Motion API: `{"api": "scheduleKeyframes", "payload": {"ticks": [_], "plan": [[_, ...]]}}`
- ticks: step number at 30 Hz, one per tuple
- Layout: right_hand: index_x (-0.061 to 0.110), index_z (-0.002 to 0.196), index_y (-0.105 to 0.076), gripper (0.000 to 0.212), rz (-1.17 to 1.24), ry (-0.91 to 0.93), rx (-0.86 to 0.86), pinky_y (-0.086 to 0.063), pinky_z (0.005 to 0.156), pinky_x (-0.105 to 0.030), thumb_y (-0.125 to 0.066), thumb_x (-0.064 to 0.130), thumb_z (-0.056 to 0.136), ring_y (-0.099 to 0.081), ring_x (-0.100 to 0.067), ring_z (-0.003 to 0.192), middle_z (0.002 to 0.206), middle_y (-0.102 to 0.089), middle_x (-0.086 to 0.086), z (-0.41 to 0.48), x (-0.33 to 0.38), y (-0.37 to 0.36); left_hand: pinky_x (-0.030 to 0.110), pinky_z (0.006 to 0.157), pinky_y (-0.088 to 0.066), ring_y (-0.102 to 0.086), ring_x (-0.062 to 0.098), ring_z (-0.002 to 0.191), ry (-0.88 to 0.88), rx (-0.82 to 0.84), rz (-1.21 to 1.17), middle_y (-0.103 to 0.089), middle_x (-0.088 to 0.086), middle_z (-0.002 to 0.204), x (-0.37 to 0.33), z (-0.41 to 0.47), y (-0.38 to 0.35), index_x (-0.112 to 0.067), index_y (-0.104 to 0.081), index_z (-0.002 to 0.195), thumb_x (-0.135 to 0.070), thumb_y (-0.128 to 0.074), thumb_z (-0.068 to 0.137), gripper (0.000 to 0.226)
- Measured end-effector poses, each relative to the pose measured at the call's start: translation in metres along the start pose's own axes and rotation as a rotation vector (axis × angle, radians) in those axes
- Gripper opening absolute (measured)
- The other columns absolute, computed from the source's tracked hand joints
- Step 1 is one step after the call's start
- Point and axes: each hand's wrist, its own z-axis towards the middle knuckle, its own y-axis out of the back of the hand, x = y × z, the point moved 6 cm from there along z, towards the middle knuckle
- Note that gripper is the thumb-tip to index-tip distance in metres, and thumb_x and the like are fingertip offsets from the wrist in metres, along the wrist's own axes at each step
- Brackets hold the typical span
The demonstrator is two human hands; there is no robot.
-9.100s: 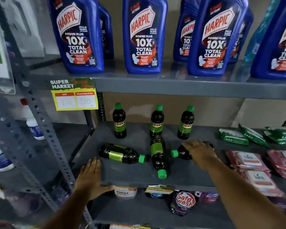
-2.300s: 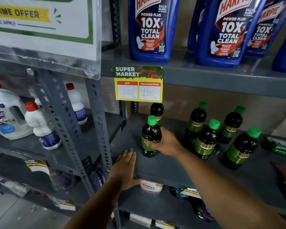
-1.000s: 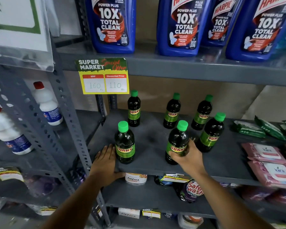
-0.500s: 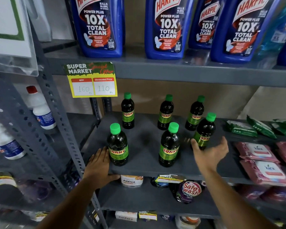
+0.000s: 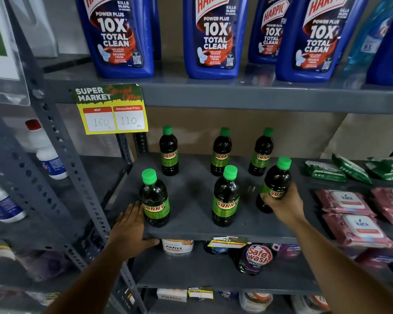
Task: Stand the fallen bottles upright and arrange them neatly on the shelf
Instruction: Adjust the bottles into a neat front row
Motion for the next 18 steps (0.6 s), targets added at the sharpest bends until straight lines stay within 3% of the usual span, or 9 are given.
{"api": "scheduleKeyframes", "payload": {"ticks": [6,10,18], "plan": [[0.024,0.116,-0.045,0.058,0.001,0.031,0.021,-0.040,0.079,-0.030,-0.082,0.024,0.071,-0.057,-0.018,0.095,0.101,-0.061,0.004,-0.019,-0.002,0.010,0.044,0.119,-0.006,0.002,0.025,0.147,0.009,0.002,0.019,-0.001,0.010,0.161,-0.002,0.000,0.002,-0.010,0.003,0.150,-0.080,-0.055,0.065,0.125],[0.022,0.123,-0.045,0.071,0.029,0.050,-0.023,-0.044,0.082,-0.031,-0.086,0.024,0.065,-0.059,-0.017,0.095,0.103,-0.062,0.006,-0.029,-0.005,0.013,0.044,0.119,-0.005,0.003,0.024,0.147,0.015,-0.003,0.027,0.000,0.009,0.161,-0.003,-0.001,0.003,-0.010,0.003,0.150,-0.080,-0.055,0.065,0.124],[0.022,0.115,-0.050,0.077,0.007,0.086,-0.103,-0.050,0.079,-0.032,-0.090,0.041,0.053,-0.065,-0.015,0.092,0.103,-0.066,0.003,-0.035,-0.015,0.015,0.045,0.119,-0.005,0.004,0.025,0.147,0.010,0.012,0.026,0.002,0.010,0.161,-0.005,-0.003,0.005,-0.010,0.004,0.150,-0.079,-0.055,0.067,0.122]]}}
